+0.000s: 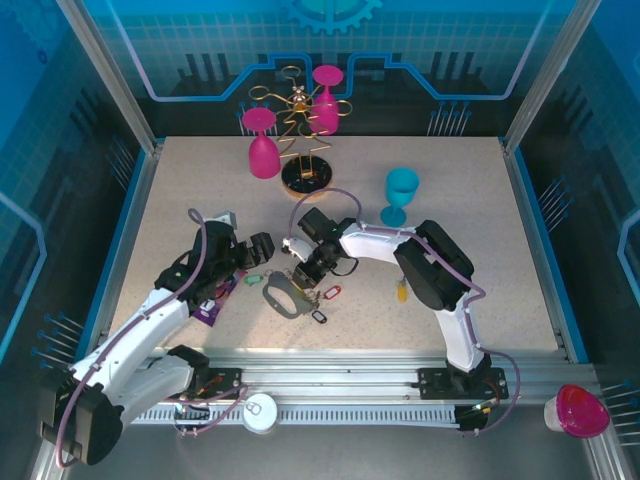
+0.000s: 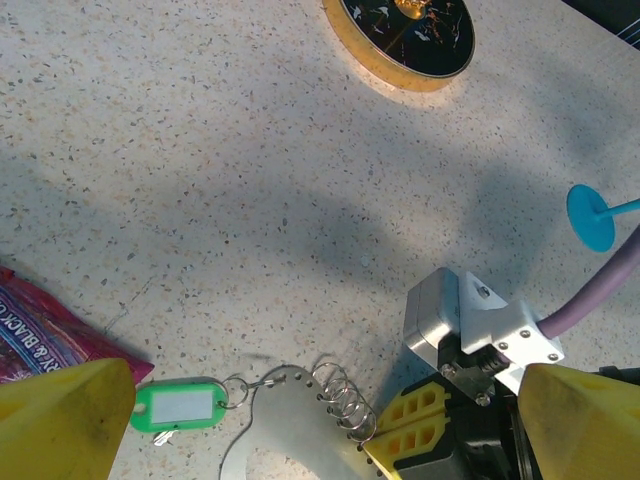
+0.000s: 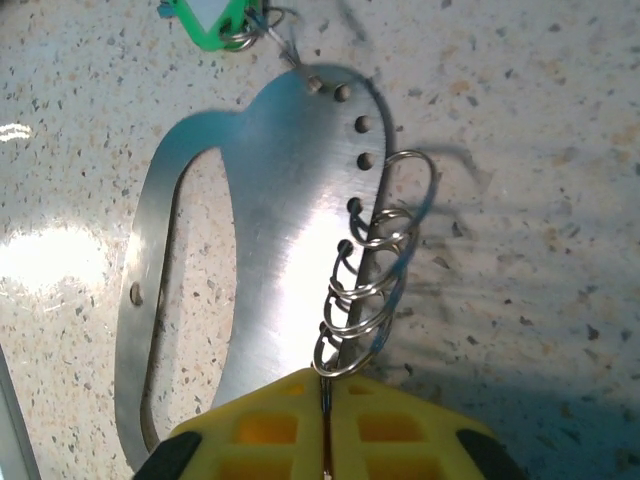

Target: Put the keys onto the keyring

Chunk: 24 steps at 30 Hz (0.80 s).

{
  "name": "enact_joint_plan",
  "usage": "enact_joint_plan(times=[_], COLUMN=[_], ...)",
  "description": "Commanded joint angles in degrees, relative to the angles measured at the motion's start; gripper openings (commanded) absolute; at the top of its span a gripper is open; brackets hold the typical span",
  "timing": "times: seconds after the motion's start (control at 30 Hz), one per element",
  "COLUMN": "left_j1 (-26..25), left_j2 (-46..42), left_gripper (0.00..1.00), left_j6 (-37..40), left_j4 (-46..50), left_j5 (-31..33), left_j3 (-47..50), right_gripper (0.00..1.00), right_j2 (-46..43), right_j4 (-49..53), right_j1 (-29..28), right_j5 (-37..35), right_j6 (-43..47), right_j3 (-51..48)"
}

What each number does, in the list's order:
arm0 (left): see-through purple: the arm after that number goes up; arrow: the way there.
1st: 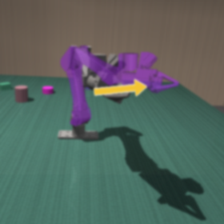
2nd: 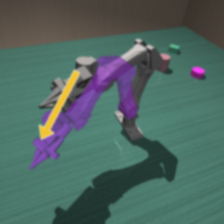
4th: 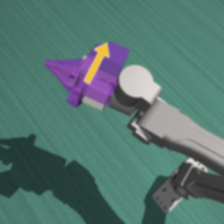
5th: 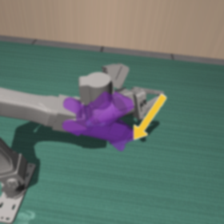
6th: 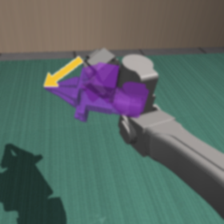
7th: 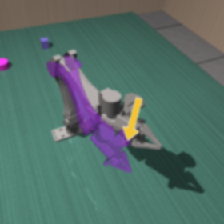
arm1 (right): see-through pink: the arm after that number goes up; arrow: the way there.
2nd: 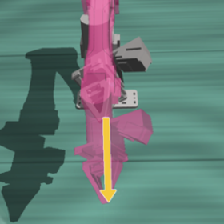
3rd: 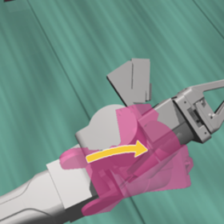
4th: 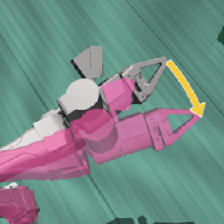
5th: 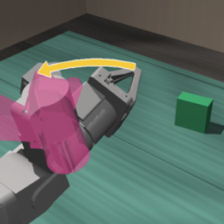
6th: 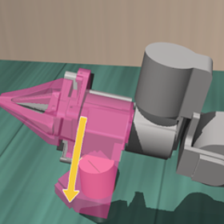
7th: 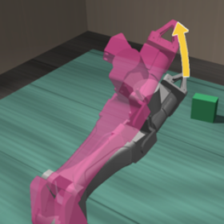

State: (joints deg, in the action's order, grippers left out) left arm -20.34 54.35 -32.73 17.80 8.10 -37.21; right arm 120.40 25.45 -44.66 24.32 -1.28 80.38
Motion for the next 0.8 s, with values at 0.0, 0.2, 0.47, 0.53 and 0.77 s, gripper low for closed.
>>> enact_joint_plan(times=[0.0, 0.2, 0.47, 0.53, 0.77], left_j1=[0.6, 0.6, 0.6, 0.6, 0.6], left_j2=[-1.3, -1.7, -1.8, -1.6, -1.5], left_gripper=[0.99, 0.99, 0.99, 0.99, 0.99], left_j6=[0.0, 0.5, 1.2, 0.9, 1.8], left_j4=[1.7, 2.0, 1.6, 1.5, 1.5], left_j5=[0.5, 0.7, -0.5, -0.9, -1.9], left_j3=[0.5, 0.2, 0.2, 0.4, 0.0], right_gripper=[0.05, 0.0, 0.0, 0.0, 0.0], right_j2=[0.4, -4.4, -9.1, -8.9, -11.5], right_j4=[3.1, 4.0, 5.9, 5.3, 2.5], right_j1=[-0.4, -0.5, -0.9, -0.9, -1.3], right_j5=[0.6, -2.4, -7.0, -7.5, -9.0], right_j6=[1.1, 2.3, 2.1, 1.3, 0.3], right_j3=[1.1, -0.2, -4.2, -5.3, -7.5])
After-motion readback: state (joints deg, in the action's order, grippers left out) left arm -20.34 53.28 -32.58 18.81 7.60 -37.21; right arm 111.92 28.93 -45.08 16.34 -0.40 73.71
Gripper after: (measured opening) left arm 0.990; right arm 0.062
